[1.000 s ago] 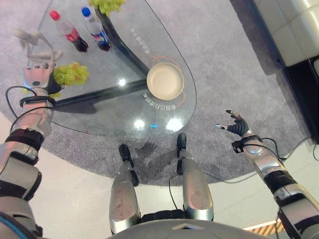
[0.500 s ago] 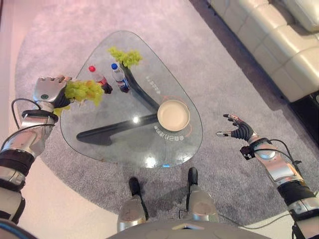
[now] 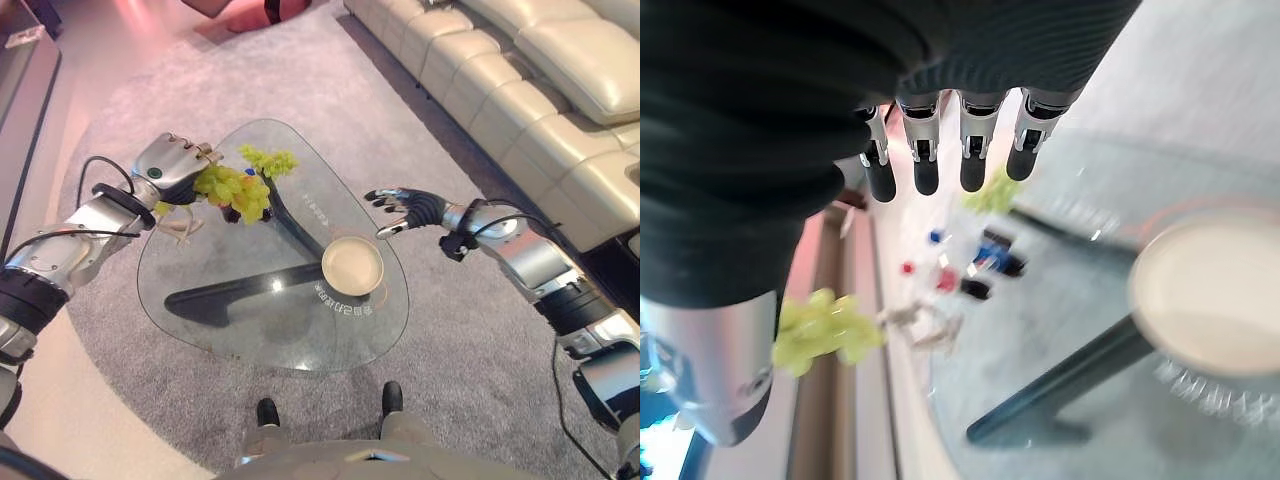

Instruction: Pick up fruits into the plate

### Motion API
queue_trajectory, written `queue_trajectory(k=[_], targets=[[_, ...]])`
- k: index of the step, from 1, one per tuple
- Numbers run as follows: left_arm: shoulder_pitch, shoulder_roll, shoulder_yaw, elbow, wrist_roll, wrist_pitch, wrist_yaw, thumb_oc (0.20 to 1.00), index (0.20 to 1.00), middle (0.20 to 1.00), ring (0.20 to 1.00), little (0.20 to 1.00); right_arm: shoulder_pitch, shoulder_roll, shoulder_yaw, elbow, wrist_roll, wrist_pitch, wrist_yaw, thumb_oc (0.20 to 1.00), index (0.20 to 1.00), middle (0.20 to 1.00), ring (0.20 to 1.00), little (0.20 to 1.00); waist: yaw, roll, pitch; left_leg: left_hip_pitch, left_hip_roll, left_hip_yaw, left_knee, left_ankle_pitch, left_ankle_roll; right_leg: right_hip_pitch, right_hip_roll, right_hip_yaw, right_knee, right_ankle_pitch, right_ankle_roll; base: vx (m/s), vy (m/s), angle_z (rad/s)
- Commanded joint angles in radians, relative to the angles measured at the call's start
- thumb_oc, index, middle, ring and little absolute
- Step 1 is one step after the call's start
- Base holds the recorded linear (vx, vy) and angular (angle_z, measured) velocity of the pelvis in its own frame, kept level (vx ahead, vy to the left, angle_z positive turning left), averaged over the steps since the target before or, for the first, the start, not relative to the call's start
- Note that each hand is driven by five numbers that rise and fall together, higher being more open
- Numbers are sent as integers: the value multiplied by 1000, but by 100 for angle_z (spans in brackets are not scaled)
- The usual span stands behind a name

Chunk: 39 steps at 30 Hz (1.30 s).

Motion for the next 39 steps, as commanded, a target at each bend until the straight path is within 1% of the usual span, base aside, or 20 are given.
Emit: queue_trajectory(k=[1, 4, 6, 8, 10, 14, 16, 18, 21, 23, 26, 28, 33, 34, 35, 36, 39], targets=[[-146, -12, -37, -12, 12, 32, -15, 200, 200, 200, 200, 200, -88, 39, 63, -73, 93, 51, -2, 1000, 1000, 1000, 1000, 1000, 18, -35, -56, -20, -5, -1, 57, -83, 9, 53, -24, -84, 53, -96, 20, 0, 0, 0], [-184, -57, -76, -22, -11, 69, -35, 200, 200, 200, 200, 200, -127, 91, 90, -95, 119, 92, -57, 1000, 1000, 1000, 1000, 1000, 20, -36, -63, -13, -1, -1, 55, -84, 10, 60, -22, -81, 51, -98, 21, 0, 0, 0], [-200, -89, -98, -25, -19, 93, -47, 200, 200, 200, 200, 200, -148, 126, 100, -91, 129, 95, -99, 1000, 1000, 1000, 1000, 1000, 21, -37, -68, -8, -1, -2, 50, -85, 10, 65, -21, -80, 46, -97, 23, 0, 0, 0], [-210, -110, -112, -33, -23, 105, -54, 200, 200, 200, 200, 200, -162, 149, 103, -94, 149, 107, -124, 1000, 1000, 1000, 1000, 1000, 21, -38, -73, -4, 1, -1, 47, -85, 10, 68, -21, -79, 43, -98, 24, 0, 0, 0], [-207, -150, -117, -44, -6, 121, -73, 200, 200, 200, 200, 200, -182, 185, 109, -100, 177, 139, -155, 1000, 1000, 1000, 1000, 1000, 22, -39, -76, -1, 3, 1, 46, -85, 8, 73, -21, -78, 38, -96, 26, 0, 0, 0], [-189, -181, -117, -60, -4, 115, -92, 200, 200, 200, 200, 200, -175, 217, 112, -114, 193, 156, -196, 1000, 1000, 1000, 1000, 1000, 23, -39, -79, 5, 3, 5, 42, -87, 8, 78, -24, -81, 27, -90, 30, 0, 0, 0], [-176, -209, -130, -71, 11, 107, -117, 200, 200, 200, 200, 200, -173, 247, 115, -121, 198, 168, -234, 1000, 1000, 1000, 1000, 1000, 22, -37, -74, 2, 4, 10, 45, -87, 7, 73, -28, -81, 23, -84, 34, 0, 0, 0], [-165, -225, -141, -77, 29, 106, -144, 200, 200, 200, 200, 200, -170, 261, 114, -121, 191, 175, -243, 1000, 1000, 1000, 1000, 1000, 20, -36, -69, 2, 3, 11, 45, -89, 6, 71, -30, -81, 21, -80, 37, 0, 0, 0], [-143, -227, -146, -95, 52, 105, -179, 200, 200, 200, 200, 200, -161, 260, 114, -132, 177, 188, -241, 1000, 1000, 1000, 1000, 1000, 18, -35, -64, 6, -1, 12, 42, -90, 8, 71, -32, -79, 18, -78, 39, 0, 0, 0], [-120, -209, -136, -112, 63, 98, -201, 200, 200, 200, 200, 200, -150, 245, 114, -154, 178, 202, -246, 1000, 1000, 1000, 1000, 1000, 17, -33, -63, 8, -3, 15, 36, -89, 9, 69, -34, -75, 13, -76, 42, 0, 0, 0], [-98, -192, -127, -113, 66, 95, -201, 200, 200, 200, 200, 200, -137, 231, 106, -179, 189, 217, -251, 1000, 1000, 1000, 1000, 1000, 15, -32, -63, 8, -5, 18, 32, -87, 9, 66, -34, -73, 11, -74, 43, 0, 0, 0], [-88, -191, -127, -107, 86, 105, -204, 200, 200, 200, 200, 200, -129, 223, 103, -189, 186, 212, -257, 1000, 1000, 1000, 1000, 1000, 13, -31, -62, 3, -5, 20, 30, -84, 10, 59, -33, -71, 13, -73, 43, 0, 0, 0], [-84, -206, -136, -75, 134, 135, -247, 200, 200, 200, 200, 200, -135, 229, 98, -173, 147, 203, -243, 1000, 1000, 1000, 1000, 1000, 13, -29, -60, 4, -5, 20, 27, -84, 11, 60, -33, -74, 15, -75, 41, 0, 0, 0], [-71, -207, -130, -62, 155, 159, -267, 200, 200, 200, 200, 200, -134, 224, 93, -174, 135, 198, -235, 1000, 1000, 1000, 1000, 1000, 13, -30, -63, 7, -6, 18, 23, -85, 12, 63, -32, -73, 14, -77, 41, 0, 0, 0], [-65, -207, -127, -53, 164, 168, -272, 200, 200, 200, 200, 200, -133, 221, 91, -178, 133, 199, -232, 1000, 1000, 1000, 1000, 1000, 13, -30, -65, 9, -6, 19, 22, -85, 12, 64, -31, -73, 14, -78, 41, 0, 0, 0], [-57, -206, -122, -39, 169, 182, -272, 200, 200, 200, 200, 200, -133, 215, 86, -187, 131, 205, -230, 1000, 1000, 1000, 1000, 1000, 12, -31, -66, 10, -5, 19, 19, -84, 12, 65, -30, -73, 14, -79, 41, 0, 0, 0], [-33, -203, -104, 8, 178, 196, -241, 200, 200, 200, 200, 200, -130, 198, 71, -214, 111, 221, -219, 1000, 1000, 1000, 1000, 1000, 12, -33, -67, 10, -3, 19, 17, -83, 11, 65, -28, -74, 13, -80, 39, 0, 0, 0]])
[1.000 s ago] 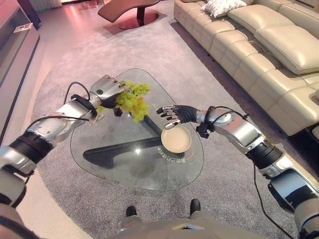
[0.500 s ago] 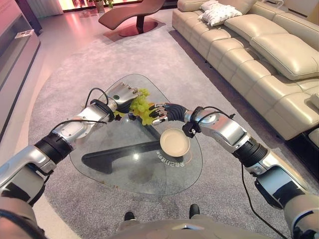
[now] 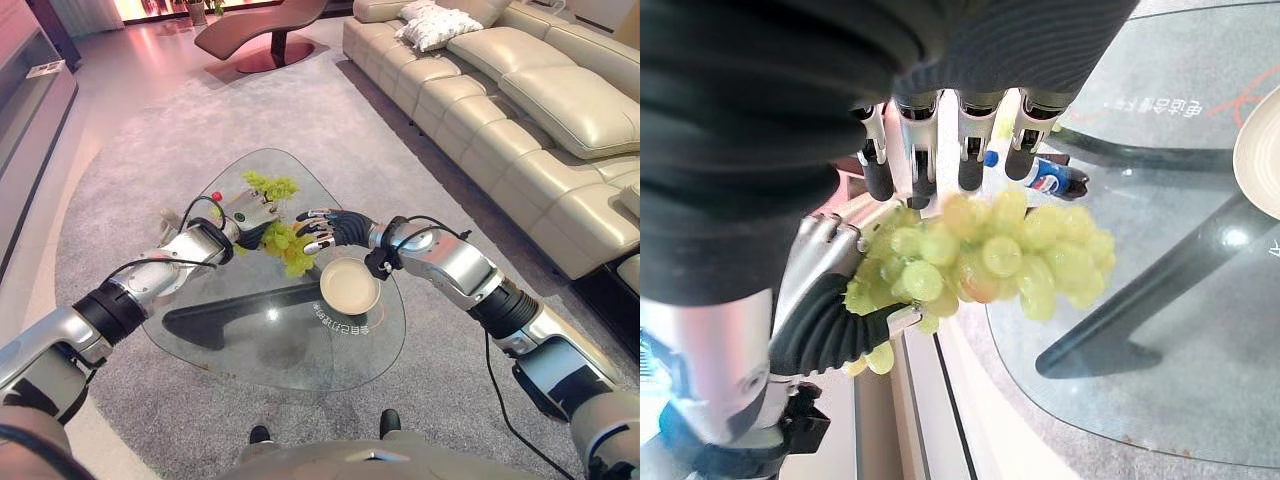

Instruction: Pick up fruits into the plate

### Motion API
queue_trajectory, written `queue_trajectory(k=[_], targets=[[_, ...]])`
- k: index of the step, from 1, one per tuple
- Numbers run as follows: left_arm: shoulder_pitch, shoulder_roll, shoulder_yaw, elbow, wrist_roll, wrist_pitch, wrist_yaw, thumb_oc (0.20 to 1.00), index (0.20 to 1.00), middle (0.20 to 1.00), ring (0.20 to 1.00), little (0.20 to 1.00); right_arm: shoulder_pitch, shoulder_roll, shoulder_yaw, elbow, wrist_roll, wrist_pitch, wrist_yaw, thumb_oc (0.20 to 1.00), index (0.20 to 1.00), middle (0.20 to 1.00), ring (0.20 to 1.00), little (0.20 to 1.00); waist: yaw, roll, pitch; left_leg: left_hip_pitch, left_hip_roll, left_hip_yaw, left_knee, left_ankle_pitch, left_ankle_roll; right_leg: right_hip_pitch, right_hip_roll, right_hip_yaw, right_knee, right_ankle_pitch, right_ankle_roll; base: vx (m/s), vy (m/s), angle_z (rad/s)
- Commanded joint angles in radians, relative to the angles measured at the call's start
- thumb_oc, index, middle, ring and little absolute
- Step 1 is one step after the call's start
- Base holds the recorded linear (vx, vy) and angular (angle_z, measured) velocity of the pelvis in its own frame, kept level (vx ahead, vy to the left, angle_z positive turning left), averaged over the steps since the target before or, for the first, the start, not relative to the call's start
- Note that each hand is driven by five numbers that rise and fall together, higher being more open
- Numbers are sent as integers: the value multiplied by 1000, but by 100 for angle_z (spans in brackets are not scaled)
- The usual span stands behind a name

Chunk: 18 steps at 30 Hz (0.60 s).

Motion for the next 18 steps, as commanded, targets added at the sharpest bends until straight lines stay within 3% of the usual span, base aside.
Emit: queue_trajectory(k=[1, 7, 14, 18], targets=[[-64, 25, 40, 72, 49, 70, 47, 200, 200, 200, 200, 200, -69, -4, -38, -76, -24, -32, 19, 1000, 1000, 1000, 1000, 1000, 15, -22, -8, -6, -15, 10, 18, -83, 13, 54, -37, -79, 13, -81, 39, 0, 0, 0], [-24, 36, 96, 121, 51, 68, 123, 200, 200, 200, 200, 200, -57, -25, -54, -94, -37, -25, 56, 1000, 1000, 1000, 1000, 1000, 17, -24, -12, -6, -13, 8, 14, -81, 12, 56, -33, -79, 11, -82, 36, 0, 0, 0], [-44, 39, 112, 125, 54, 83, 133, 200, 200, 200, 200, 200, -54, -14, -59, -87, -49, -23, 62, 1000, 1000, 1000, 1000, 1000, 21, -24, -18, -9, -10, 6, 14, -79, 11, 58, -32, -81, 11, -83, 32, 0, 0, 0], [-56, 62, 141, 110, -13, 66, 214, 200, 200, 200, 200, 200, -48, -25, -63, -96, -36, -23, 59, 1000, 1000, 1000, 1000, 1000, 23, -25, -18, -11, -9, 6, 15, -77, 8, 59, -32, -81, 12, -83, 31, 0, 0, 0]])
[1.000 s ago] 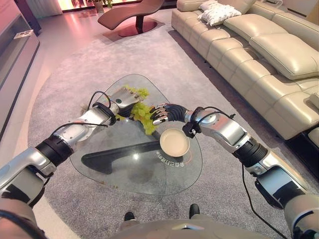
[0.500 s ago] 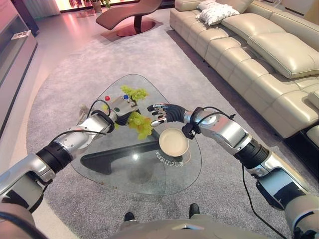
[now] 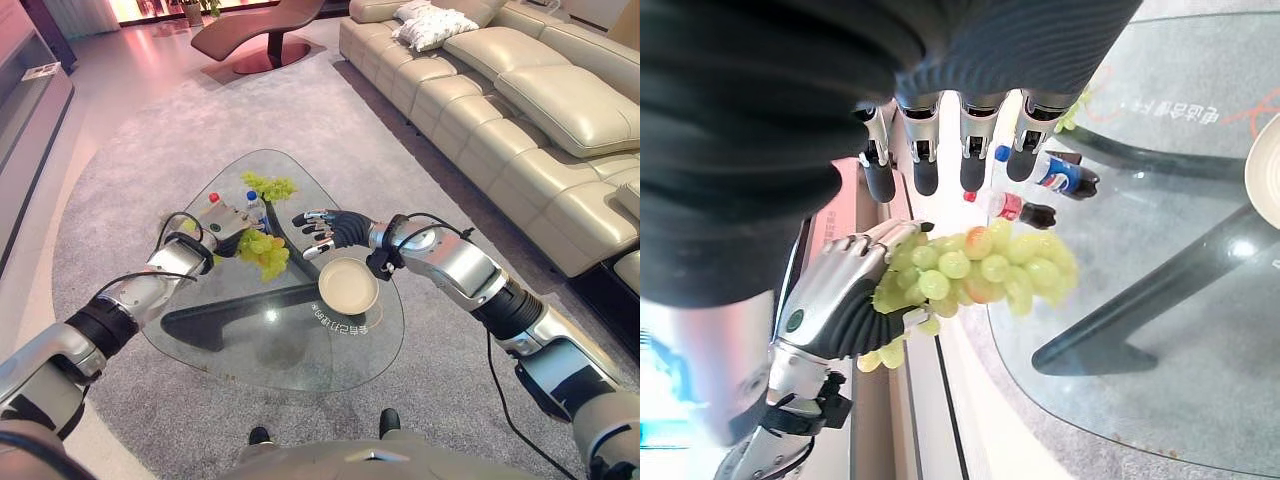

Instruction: Pick up fruits into the plate

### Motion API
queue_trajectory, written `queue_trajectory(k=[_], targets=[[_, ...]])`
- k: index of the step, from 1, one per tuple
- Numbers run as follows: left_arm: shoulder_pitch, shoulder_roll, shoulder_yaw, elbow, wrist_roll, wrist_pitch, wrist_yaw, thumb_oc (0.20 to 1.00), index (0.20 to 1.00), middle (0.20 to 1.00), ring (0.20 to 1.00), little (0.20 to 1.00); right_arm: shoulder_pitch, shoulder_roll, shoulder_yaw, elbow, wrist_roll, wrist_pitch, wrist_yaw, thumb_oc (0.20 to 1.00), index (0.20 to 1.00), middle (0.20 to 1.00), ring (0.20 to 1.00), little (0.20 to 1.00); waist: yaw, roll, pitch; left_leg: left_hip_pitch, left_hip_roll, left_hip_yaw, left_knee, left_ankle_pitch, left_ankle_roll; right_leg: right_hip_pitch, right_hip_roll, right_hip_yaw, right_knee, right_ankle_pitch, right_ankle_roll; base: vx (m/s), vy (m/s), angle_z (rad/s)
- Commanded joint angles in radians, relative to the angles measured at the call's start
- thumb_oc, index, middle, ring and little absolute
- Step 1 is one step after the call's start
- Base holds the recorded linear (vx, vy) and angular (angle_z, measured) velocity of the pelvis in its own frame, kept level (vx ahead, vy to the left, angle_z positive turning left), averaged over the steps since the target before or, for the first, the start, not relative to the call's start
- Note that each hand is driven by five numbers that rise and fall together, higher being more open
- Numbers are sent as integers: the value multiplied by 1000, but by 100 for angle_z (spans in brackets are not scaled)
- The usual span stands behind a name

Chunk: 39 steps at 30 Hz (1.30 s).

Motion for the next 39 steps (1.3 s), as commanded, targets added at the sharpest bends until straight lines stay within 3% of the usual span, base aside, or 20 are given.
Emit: queue_trajectory(k=[1, 8, 21, 31, 39], targets=[[-134, 62, 80, 18, -39, 34, 120, 200, 200, 200, 200, 200, -46, -12, -60, -70, 3, -30, 2, 1000, 1000, 1000, 1000, 1000, 24, -25, -18, -10, -9, 6, 15, -77, 8, 59, -32, -81, 12, -83, 31, 0, 0, 0], [-169, 70, 125, -62, -124, -29, 187, 200, 200, 200, 200, 200, -45, 0, -64, -67, 14, -29, 2, 1000, 1000, 1000, 1000, 1000, 32, -25, -22, -6, -5, 4, 16, -78, 6, 65, -37, -86, 13, -84, 29, 3, -3, 2], [-174, 70, 137, -251, -222, -124, 1, 200, 200, 200, 200, 200, -45, 4, -60, -97, 25, -52, -15, 1000, 1000, 1000, 1000, 1000, 35, -22, -26, -1, -9, 2, 18, -84, 8, 67, -44, -82, 14, -81, 36, 1, -1, 0], [-174, 56, 108, -303, -181, -61, -168, 200, 200, 200, 200, 200, -44, -6, -78, -125, -29, -101, -44, 1000, 1000, 1000, 1000, 1000, 28, -18, -19, 7, -15, 1, 18, -90, 16, 69, -43, -73, 14, -81, 41, 0, 0, 0], [-83, 45, 146, -222, -164, -8, -63, 200, 200, 200, 200, 200, 56, -89, -170, -166, -64, -161, -14, 1000, 1000, 1000, 1000, 1000, 25, -18, -21, 6, -22, -12, 17, -95, 19, 73, -40, -76, 16, -87, 39, 12, 10, 0]])
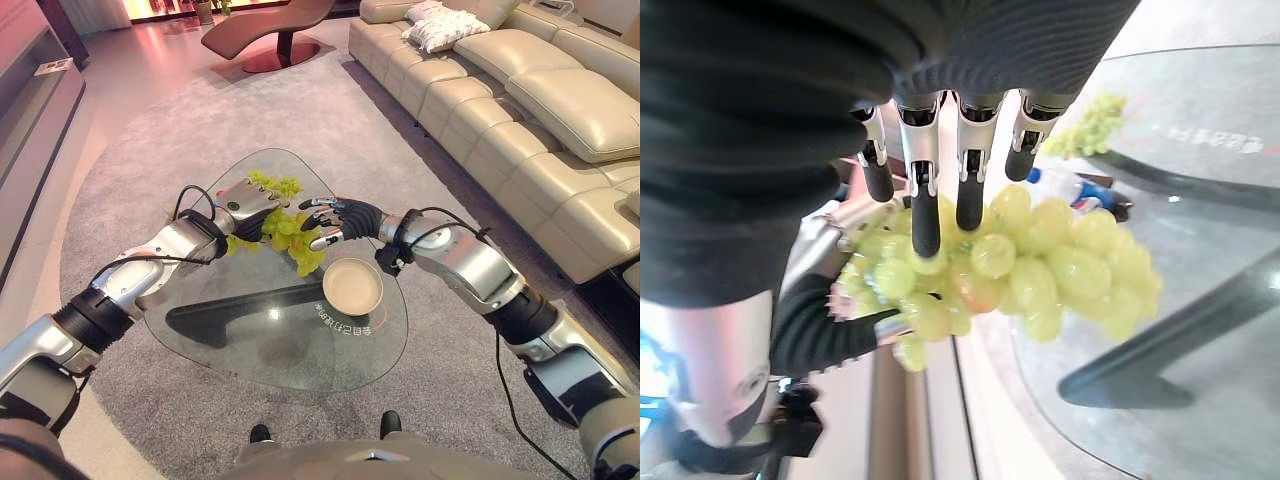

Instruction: Pick up fruits into the plate

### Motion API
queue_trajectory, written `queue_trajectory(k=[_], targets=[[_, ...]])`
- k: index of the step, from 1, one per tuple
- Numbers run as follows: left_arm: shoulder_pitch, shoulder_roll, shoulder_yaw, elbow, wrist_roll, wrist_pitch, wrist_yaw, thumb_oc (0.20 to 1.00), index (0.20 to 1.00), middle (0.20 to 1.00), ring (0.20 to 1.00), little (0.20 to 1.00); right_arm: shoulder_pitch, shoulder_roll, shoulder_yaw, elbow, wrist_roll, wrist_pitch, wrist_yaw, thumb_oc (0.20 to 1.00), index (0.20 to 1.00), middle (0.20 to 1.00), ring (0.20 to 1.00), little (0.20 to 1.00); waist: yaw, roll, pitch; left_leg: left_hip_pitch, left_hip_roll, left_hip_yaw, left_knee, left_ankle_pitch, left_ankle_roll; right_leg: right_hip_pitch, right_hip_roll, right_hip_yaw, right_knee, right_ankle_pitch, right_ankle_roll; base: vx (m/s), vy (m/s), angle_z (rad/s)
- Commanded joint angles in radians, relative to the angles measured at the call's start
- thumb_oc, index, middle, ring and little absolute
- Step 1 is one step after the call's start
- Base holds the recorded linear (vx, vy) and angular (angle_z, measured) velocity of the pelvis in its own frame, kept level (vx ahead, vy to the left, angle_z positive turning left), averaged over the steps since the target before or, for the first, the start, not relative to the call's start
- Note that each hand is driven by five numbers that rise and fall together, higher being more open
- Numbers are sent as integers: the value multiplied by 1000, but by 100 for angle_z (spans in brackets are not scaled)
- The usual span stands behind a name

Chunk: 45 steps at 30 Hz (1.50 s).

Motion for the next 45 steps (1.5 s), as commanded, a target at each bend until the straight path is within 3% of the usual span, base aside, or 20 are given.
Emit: queue_trajectory(k=[1, 11, 20, 35, 45], targets=[[-74, 21, 45, 31, 9, 49, 98, 200, 200, 200, 200, 200, -18, -50, -79, -66, -27, -99, 7, 1000, 1000, 1000, 1000, 1000, 9, -18, -20, 10, -21, 2, 17, -95, 19, 69, -39, -67, 17, -86, 39, 0, 0, 0], [-54, 50, 108, -8, -32, 10, 109, 200, 200, 200, 200, 200, 22, -96, -140, -68, -10, -134, 34, 1000, 1000, 1000, 1000, 1000, 11, -23, -19, 16, -18, 5, 16, -97, 17, 77, -39, -81, 19, -88, 38, 0, 0, 0], [-92, 18, 103, -79, -108, -52, 106, 200, 200, 200, 200, 200, -10, -41, -92, -36, 8, -111, 47, 1000, 1000, 1000, 1000, 1000, 22, -22, -19, 21, -20, -1, 18, -98, 17, 85, -45, -90, 19, -87, 39, 3, -1, 3], [-128, -39, 115, -168, -166, -36, 207, 200, 200, 200, 200, 200, -20, 60, -18, -50, 295, -49, 36, 1000, 1000, 1000, 1000, 1000, 43, -33, -23, 22, -19, -11, 19, -99, 17, 94, -48, -102, 22, -90, 38, 3, -1, 1], [-98, -34, 120, -175, -157, -29, 220, 200, 200, 200, 200, 200, 15, 57, -11, -80, 301, -55, 40, 1000, 1000, 1000, 1000, 1000, 43, -35, -22, 20, -21, -16, 18, -98, 19, 92, -47, -104, 25, -93, 37, 6, -4, 1]])
